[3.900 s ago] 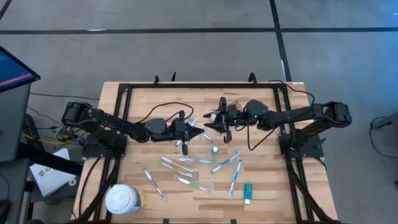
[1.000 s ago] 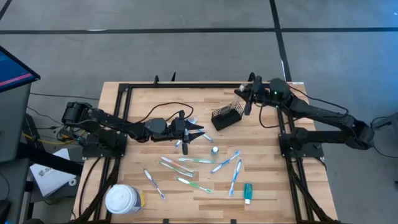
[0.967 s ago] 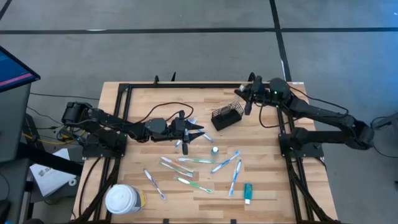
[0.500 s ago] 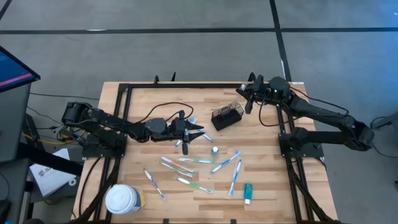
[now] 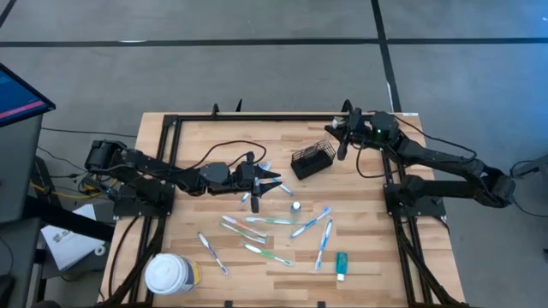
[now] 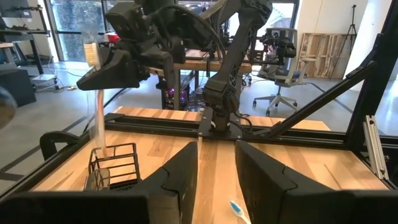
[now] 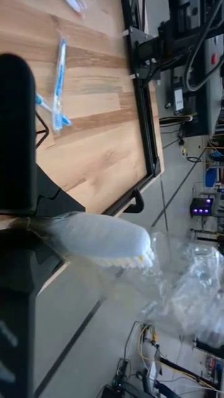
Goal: Pick & Place toothbrushing station
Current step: Put the orange toothbrush into the mesh organizer
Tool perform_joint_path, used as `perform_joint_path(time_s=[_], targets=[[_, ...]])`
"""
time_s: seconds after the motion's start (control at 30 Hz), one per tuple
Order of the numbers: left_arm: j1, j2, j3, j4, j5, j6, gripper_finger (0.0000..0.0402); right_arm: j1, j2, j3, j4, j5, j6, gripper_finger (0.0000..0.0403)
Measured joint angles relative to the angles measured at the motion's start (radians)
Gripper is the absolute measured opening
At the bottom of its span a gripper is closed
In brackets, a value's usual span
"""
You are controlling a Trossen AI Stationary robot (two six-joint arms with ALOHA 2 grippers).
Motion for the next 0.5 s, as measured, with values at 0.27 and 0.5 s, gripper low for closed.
perform_joint_path(time_s=[0.27, 0.5], targets=[[0.000, 0.000, 0.000, 0.000, 0.000, 0.000, 0.0104, 0.000, 0.000, -0.071, 0.064, 0.001, 0.000, 0.0000], [0.000, 0.000, 0.000, 0.000, 0.000, 0.000, 0.0104, -0.008, 0.000, -0.142, 0.170, 0.004, 0.012, 0.0000]])
